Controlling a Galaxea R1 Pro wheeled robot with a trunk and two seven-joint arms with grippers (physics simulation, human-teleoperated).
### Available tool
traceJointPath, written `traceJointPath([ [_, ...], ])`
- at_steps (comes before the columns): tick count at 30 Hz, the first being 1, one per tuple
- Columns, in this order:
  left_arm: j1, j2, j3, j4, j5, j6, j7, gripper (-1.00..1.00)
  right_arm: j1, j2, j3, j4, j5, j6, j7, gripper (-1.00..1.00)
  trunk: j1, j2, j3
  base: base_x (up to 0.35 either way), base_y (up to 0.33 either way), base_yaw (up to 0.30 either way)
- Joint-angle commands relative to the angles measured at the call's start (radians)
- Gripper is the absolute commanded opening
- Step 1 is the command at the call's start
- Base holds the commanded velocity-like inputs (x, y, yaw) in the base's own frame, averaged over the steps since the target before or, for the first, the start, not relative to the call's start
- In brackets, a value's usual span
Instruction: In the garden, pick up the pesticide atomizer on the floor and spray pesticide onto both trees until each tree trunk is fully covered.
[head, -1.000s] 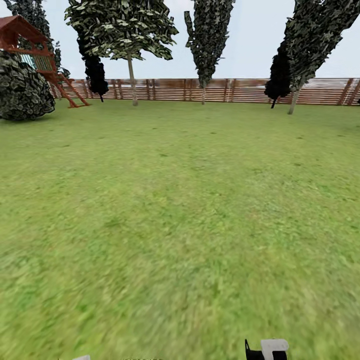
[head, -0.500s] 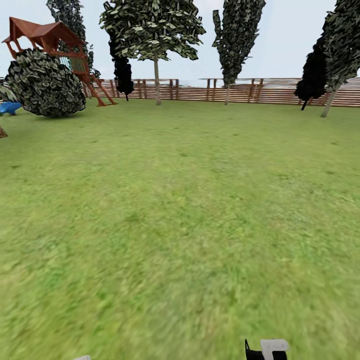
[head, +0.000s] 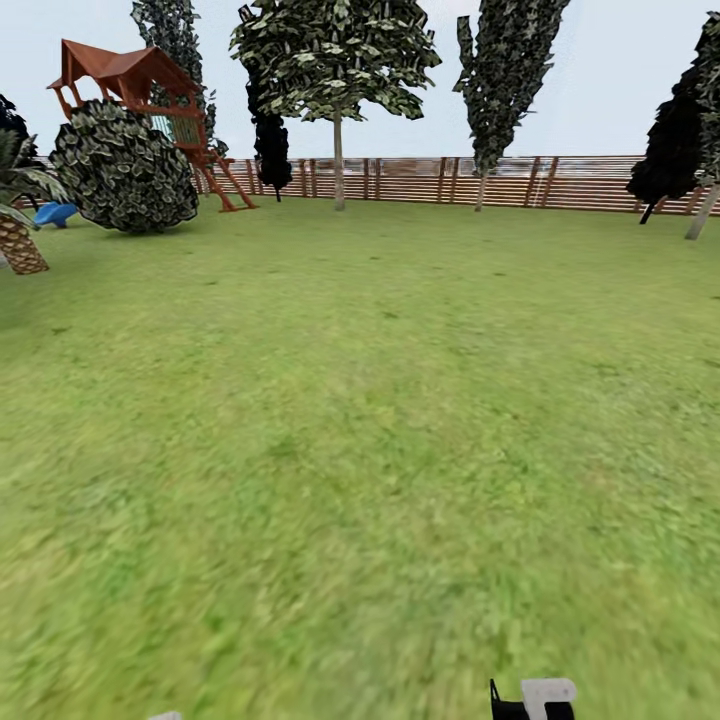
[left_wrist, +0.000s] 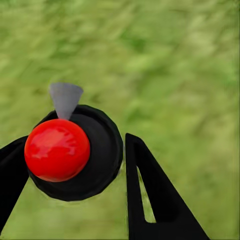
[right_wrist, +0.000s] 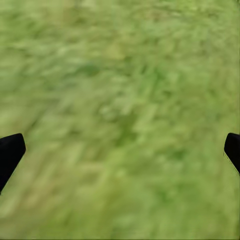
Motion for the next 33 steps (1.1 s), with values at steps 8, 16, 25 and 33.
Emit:
traceJointPath([
  [8,0.000,0.000,-0.008,0.000,0.005,-0.003,0.004,-1.00,-0.001,0.000,-0.005,0.001,0.012,-0.002,-0.003,1.00,0.000,0.000,-0.001,0.339,0.000,0.000],
  [16,0.000,0.002,-0.008,0.000,0.006,-0.003,0.004,-1.00,-0.001,0.006,-0.005,0.002,0.012,0.001,-0.001,1.00,0.000,0.000,-0.001,0.339,0.000,0.101],
  [25,0.000,0.002,-0.007,0.000,0.007,-0.004,0.005,-1.00,-0.001,0.010,-0.005,0.003,0.011,0.002,-0.001,1.00,0.000,0.000,-0.001,0.339,0.000,0.001],
  [33,0.000,0.003,-0.007,0.000,0.007,-0.006,0.004,-1.00,-0.001,0.010,-0.005,0.003,0.011,0.002,-0.001,1.00,0.000,0.000,-0.001,0.339,0.000,0.000],
])
